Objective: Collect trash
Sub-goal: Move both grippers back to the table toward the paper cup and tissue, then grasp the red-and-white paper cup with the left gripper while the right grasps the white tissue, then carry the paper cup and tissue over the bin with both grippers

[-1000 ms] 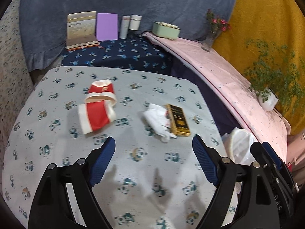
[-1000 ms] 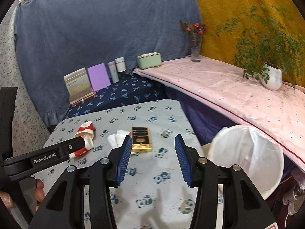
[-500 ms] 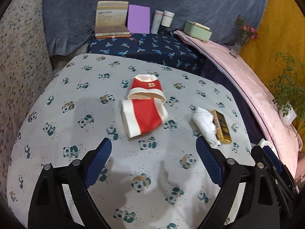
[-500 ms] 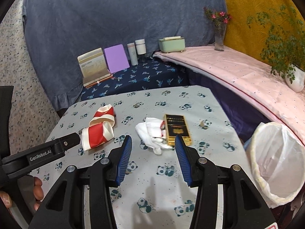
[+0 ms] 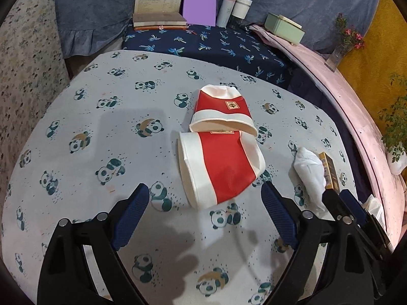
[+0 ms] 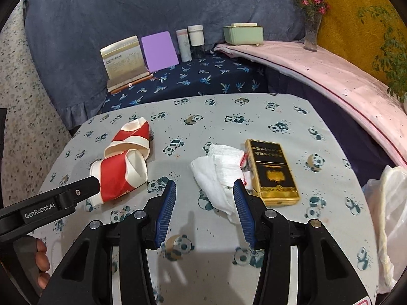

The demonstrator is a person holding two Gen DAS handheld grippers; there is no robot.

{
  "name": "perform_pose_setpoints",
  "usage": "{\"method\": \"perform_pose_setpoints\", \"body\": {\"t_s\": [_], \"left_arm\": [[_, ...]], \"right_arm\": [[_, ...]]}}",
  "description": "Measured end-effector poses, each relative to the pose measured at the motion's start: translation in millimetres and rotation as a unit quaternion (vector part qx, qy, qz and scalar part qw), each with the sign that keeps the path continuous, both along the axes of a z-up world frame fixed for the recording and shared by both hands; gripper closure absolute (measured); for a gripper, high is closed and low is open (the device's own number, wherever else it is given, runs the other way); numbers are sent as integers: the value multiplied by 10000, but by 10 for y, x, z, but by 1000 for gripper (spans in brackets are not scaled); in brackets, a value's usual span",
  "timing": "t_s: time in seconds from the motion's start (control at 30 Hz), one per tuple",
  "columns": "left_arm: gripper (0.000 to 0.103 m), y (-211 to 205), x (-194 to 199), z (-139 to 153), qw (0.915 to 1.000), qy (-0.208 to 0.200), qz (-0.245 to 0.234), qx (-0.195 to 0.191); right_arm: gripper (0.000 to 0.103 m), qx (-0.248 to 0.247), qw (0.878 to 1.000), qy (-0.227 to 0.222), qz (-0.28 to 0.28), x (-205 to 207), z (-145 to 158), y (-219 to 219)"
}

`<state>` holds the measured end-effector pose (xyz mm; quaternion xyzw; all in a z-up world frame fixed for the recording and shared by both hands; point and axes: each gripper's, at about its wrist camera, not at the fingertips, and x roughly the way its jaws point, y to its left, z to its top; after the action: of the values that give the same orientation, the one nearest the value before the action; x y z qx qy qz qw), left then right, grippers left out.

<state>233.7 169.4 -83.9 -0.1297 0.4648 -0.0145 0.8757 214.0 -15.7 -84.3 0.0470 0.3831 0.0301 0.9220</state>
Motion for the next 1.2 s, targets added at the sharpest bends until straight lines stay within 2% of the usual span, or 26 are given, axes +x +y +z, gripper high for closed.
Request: {"method": "perform_pose_setpoints", "body": {"t_s": [0.17, 0.27, 0.33, 0.37, 0.43, 0.5, 0.53, 0.57, 0.63, 0.9, 1.2], "left_arm": [[20, -47, 179, -127, 9999, 107, -70, 2], [29, -67, 255, -214, 9997, 209, -128, -49], [43, -84, 291, -261, 9994, 273, -202, -81], [47, -87, 298, -277, 9993, 295, -231, -79], [66, -100, 301, -291, 9990, 322, -291, -95], [87, -118, 288, -283, 9985, 344, -395, -153], [98, -130, 282, -273, 9983, 341, -440, -165], [100, -149, 263, -253, 9982, 323, -479, -134], [101, -177, 215, -207, 9983, 244, -525, -95], [101, -273, -68, 129, 9977, -81, -651, -194], [101, -593, -443, 534, 9945, -427, -942, -133]], "right_arm": [[57, 2, 9999, 134, -1, 195, -156, 38], [57, -24, 9997, 224, -1, 263, -262, 42], [57, -4, 9995, 304, -13, 296, -330, 32], [60, 4, 9995, 318, -19, 306, -349, 27], [66, 2, 9995, 327, -13, 316, -375, 24], [85, -14, 9994, 337, 23, 314, -379, 34], [90, 2, 9994, 336, 52, 311, -368, 38], [97, 12, 9994, 330, 76, 303, -351, 43], [100, 17, 9996, 262, 133, 265, -294, 63], [100, 57, 9993, -258, 270, -60, 151, 101], [100, 143, 9967, -789, 111, -528, 677, -123]]}}
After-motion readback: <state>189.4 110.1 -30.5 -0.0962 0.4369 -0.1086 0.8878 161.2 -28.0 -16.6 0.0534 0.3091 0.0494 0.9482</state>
